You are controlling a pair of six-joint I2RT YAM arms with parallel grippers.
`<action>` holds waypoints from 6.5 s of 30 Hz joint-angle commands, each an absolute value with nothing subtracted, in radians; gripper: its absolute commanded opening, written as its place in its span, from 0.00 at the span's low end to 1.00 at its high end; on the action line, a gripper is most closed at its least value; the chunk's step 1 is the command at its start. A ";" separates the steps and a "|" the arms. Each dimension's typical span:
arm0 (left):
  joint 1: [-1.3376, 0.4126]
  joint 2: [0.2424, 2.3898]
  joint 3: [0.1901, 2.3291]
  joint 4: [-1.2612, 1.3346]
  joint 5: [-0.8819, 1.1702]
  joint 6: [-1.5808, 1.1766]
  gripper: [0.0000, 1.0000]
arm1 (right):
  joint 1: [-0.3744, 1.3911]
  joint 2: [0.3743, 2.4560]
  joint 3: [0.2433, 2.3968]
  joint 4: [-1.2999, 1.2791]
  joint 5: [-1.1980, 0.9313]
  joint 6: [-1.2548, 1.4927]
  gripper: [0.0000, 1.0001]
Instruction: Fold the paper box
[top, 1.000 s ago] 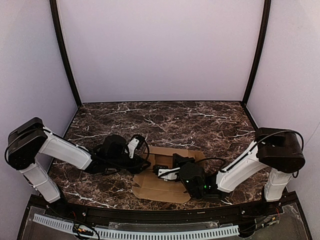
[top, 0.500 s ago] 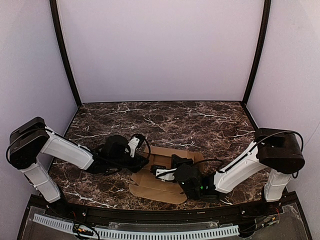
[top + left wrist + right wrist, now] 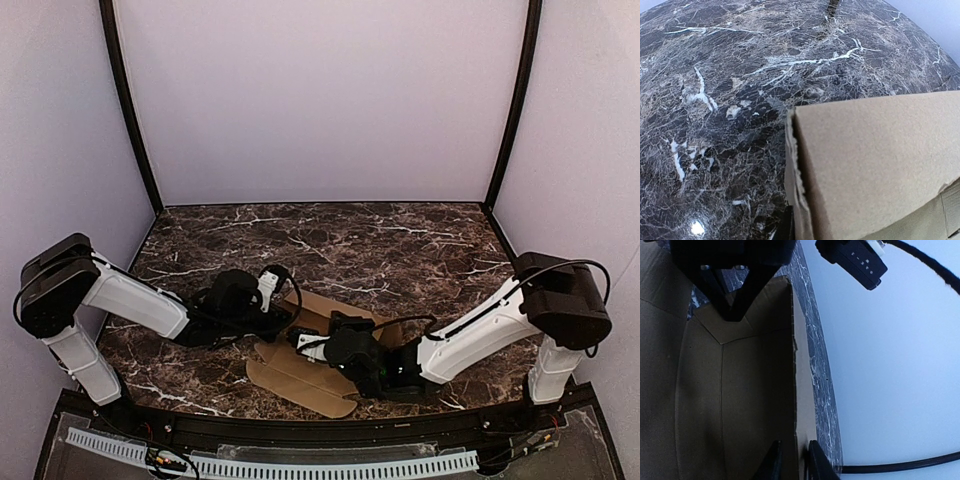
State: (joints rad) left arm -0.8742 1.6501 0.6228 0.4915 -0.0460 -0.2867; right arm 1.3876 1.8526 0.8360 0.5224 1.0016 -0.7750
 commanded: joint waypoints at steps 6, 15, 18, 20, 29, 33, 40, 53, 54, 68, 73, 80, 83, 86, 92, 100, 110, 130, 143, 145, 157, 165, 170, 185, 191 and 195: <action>-0.899 1.631 0.657 0.479 -0.037 -0.277 0.00 | 1.396 1.751 0.935 0.236 0.824 -0.492 0.44; -0.898 1.634 0.678 0.435 -0.064 -0.236 0.01 | 1.389 1.549 0.909 0.096 0.609 -0.317 0.68; -0.898 1.641 0.689 0.422 -0.062 -0.215 0.00 | 1.375 1.473 0.880 0.061 0.537 -0.276 0.71; -0.899 1.643 0.695 0.417 -0.057 -0.203 0.00 | 1.362 1.425 0.862 0.039 0.505 -0.253 0.74; -0.899 1.662 0.715 0.435 0.037 -0.114 0.00 | 1.241 1.269 0.805 0.005 0.324 -0.125 0.72; -0.899 1.701 0.733 0.452 0.095 -0.032 0.00 | 1.165 1.262 0.817 0.005 0.231 -0.063 0.46; -0.898 1.741 0.751 0.531 0.146 0.096 0.00 | 1.032 1.322 0.842 0.021 0.041 0.037 0.00; -0.899 1.827 0.772 0.620 0.234 0.143 0.00 | 0.961 1.503 0.847 0.231 -0.076 0.172 0.00; -0.898 1.830 0.772 0.622 0.235 0.140 0.00 | 0.958 1.516 0.851 0.243 -0.080 0.176 0.00; -0.898 1.872 0.786 0.620 0.248 0.110 0.02 | 0.952 1.664 0.895 0.341 -0.130 0.227 0.00; -0.899 1.889 0.771 0.647 0.252 0.098 0.06 | 0.953 1.701 0.871 0.361 -0.132 0.247 0.00; -0.899 1.907 0.731 0.731 0.258 0.068 0.14 | 0.953 1.721 0.824 0.391 -0.135 0.273 0.00; -0.899 1.913 0.709 0.800 0.257 0.048 0.18 | 0.954 1.721 0.815 0.397 -0.140 0.280 0.00; -0.899 1.918 0.683 0.896 0.259 0.028 0.21 | 0.954 1.724 0.813 0.401 -0.147 0.286 0.00; -0.898 1.975 0.672 1.037 0.273 0.006 0.24 | 0.957 1.726 0.812 0.404 -0.158 0.292 0.00; -0.899 2.015 0.663 1.184 0.284 0.006 0.23 | 0.959 1.722 0.802 0.405 -0.160 0.295 0.00; -0.900 2.036 0.676 1.195 0.302 0.006 0.01 | 0.959 1.730 0.795 0.412 -0.156 0.308 0.00; -0.900 1.930 0.623 1.113 0.099 0.016 0.00 | 0.959 1.514 0.814 0.251 -0.046 0.266 0.09; -0.910 1.799 0.601 0.899 -0.241 -0.169 0.00 | 0.956 1.274 0.782 0.029 0.031 0.246 0.60; -0.919 1.777 0.610 0.836 -0.297 -0.215 0.00 | 0.956 1.253 0.777 0.005 0.024 0.264 0.61; -0.987 1.699 0.658 0.502 -0.563 -0.476 0.00 | 0.957 1.230 0.831 -0.187 -0.031 0.419 0.59; -1.073 1.696 0.663 0.456 -0.720 -0.532 0.00 | 0.958 1.332 0.917 -0.242 -0.017 0.530 0.58; -1.106 1.695 0.670 0.426 -0.784 -0.573 0.00 | 0.957 1.402 0.942 -0.247 -0.003 0.605 0.57; -1.140 1.711 0.665 0.444 -0.833 -0.598 0.00 | 0.957 1.489 0.927 -0.168 0.016 0.728 0.53; -1.149 1.713 0.657 0.462 -0.825 -0.595 0.00 | 0.956 1.503 0.909 -0.088 0.019 0.786 0.51; -1.151 1.707 0.651 0.474 -0.820 -0.592 0.00 | 0.955 1.505 0.896 -0.034 0.013 0.816 0.48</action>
State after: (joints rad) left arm -1.1439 1.7237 0.6559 0.4492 -0.8158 -0.5900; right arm 0.9600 1.4906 0.9176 -0.1215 0.0010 0.7654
